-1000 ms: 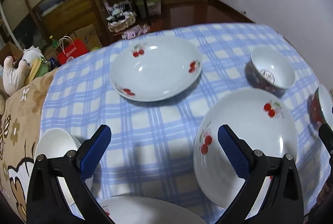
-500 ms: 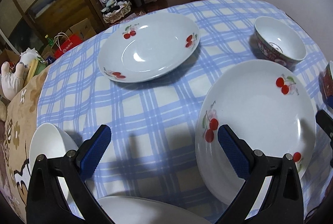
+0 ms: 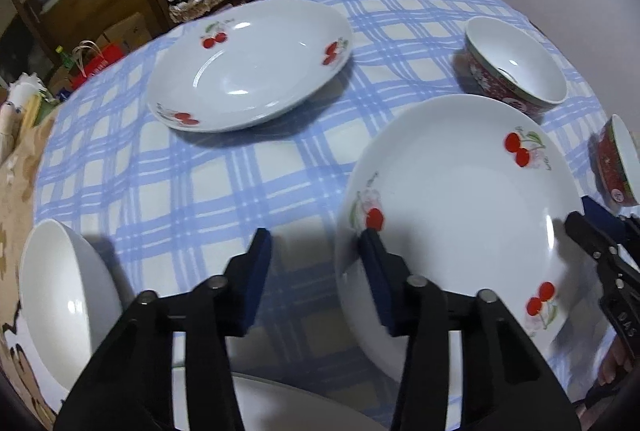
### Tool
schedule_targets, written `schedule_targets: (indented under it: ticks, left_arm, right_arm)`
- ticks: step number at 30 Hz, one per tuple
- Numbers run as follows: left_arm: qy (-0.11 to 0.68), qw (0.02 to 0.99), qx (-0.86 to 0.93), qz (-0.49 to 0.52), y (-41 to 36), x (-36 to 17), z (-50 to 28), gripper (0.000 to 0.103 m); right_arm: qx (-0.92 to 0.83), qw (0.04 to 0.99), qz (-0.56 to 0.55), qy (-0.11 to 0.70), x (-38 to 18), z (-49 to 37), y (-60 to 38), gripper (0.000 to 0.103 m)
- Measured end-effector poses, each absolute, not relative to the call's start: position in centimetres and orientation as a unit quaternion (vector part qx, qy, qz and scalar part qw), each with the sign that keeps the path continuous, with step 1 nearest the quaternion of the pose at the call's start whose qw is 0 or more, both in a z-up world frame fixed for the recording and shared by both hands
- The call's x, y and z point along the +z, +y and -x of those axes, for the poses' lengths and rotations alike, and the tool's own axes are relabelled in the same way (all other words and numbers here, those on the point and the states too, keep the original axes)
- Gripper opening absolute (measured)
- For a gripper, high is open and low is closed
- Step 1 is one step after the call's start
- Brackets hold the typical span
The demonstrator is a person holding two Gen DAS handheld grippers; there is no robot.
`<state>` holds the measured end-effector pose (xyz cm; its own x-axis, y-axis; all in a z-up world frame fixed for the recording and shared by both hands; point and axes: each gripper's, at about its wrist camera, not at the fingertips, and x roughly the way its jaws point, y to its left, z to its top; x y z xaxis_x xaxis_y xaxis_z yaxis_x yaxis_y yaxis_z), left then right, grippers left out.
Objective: Organize plates and bowls
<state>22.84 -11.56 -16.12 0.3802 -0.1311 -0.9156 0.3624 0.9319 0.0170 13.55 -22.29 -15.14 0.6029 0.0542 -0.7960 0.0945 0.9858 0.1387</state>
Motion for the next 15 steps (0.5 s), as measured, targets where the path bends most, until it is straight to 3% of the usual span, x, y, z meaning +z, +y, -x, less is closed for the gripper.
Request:
schedule_targets:
  ticks: [2, 6, 11, 15]
  left_arm:
    - [0.542, 0.82, -0.156, -0.099, -11.63, -16.32, -22.76, 0.034]
    - [0.544, 0.815, -0.162, -0.118, -12.3, -16.74, -22.38, 0.031]
    - [0.553, 0.81, -0.171, -0.091, -12.05, -16.8, -22.41, 0.019]
    - [0.555, 0.81, -0.173, -0.082, -12.03, -16.82, -22.38, 0.019]
  right_arm:
    - [-0.005, 0.889, -0.087, 0.449, -15.33, -13.66, -22.24, 0.021]
    - [0.0, 0.884, -0.093, 0.458, -15.67, -13.74, -22.14, 0.021]
    - [0.0, 0.88, -0.112, 0.462, -16.05, -13.85, -22.52, 0.021]
    - [0.008, 0.88, -0.118, 0.461, -16.18, -13.91, -22.54, 0.016]
